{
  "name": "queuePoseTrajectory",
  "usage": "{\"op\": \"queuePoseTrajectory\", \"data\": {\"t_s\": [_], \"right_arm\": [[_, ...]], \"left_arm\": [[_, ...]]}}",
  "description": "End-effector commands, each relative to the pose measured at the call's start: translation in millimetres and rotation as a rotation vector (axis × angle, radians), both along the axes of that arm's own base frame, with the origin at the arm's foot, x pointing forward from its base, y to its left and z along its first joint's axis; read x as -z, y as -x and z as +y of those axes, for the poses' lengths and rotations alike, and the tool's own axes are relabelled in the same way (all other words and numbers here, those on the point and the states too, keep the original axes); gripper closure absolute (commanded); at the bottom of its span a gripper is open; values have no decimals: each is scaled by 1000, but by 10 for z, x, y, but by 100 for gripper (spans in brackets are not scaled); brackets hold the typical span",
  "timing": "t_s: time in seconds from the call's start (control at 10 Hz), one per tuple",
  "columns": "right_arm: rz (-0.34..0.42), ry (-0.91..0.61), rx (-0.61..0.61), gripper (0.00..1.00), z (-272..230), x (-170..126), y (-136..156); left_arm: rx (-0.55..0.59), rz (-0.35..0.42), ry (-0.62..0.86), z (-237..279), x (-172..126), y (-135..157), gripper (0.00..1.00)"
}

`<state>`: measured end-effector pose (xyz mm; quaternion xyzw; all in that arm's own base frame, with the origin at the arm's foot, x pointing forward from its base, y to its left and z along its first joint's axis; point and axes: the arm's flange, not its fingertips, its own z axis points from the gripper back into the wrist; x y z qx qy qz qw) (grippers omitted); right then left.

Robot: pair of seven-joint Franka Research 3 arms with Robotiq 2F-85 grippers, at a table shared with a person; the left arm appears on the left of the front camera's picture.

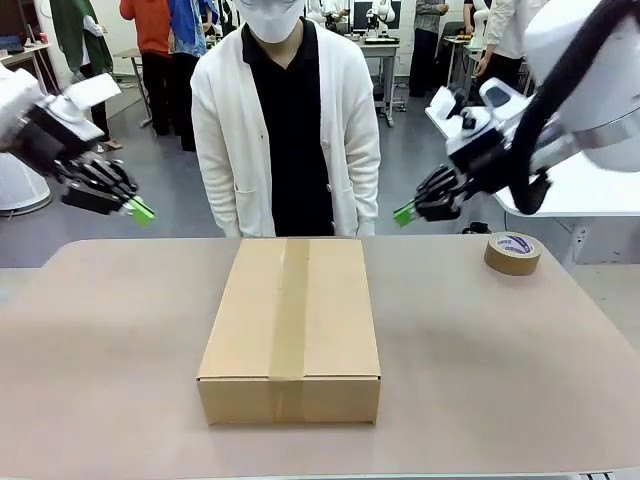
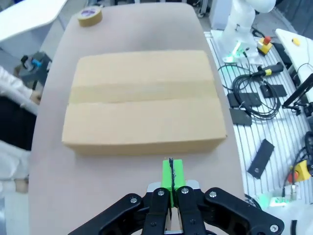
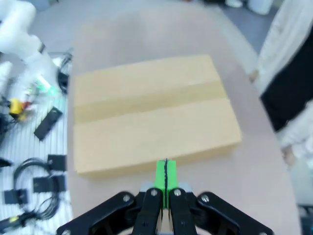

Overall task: Wrap the clocks to prevent damage.
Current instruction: After the human seals the box with tape, release both hands from the side flaps of the Package Box.

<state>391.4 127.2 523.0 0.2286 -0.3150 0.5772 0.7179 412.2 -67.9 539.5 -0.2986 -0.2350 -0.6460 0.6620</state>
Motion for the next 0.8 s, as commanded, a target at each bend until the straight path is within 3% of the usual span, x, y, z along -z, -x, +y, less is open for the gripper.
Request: {"op": "queuePoseTrajectory", "data": {"t_s": [0.0,0.2,0.3,0.4,0.7], "right_arm": [[-11,11,56,99,-269,-355,171],[-42,-9,101,99,-513,-495,295],[-58,-21,78,99,-504,-368,142],[-56,2,93,99,-519,-540,258],[-56,2,93,99,-519,-540,258]], "left_arm": [[-51,1,-4,236,-216,182,100],[-102,-16,6,381,-215,282,100],[-50,-19,8,307,-262,179,100],[-50,-19,8,307,-262,179,100],[-50,-19,8,307,-262,179,100]]}}
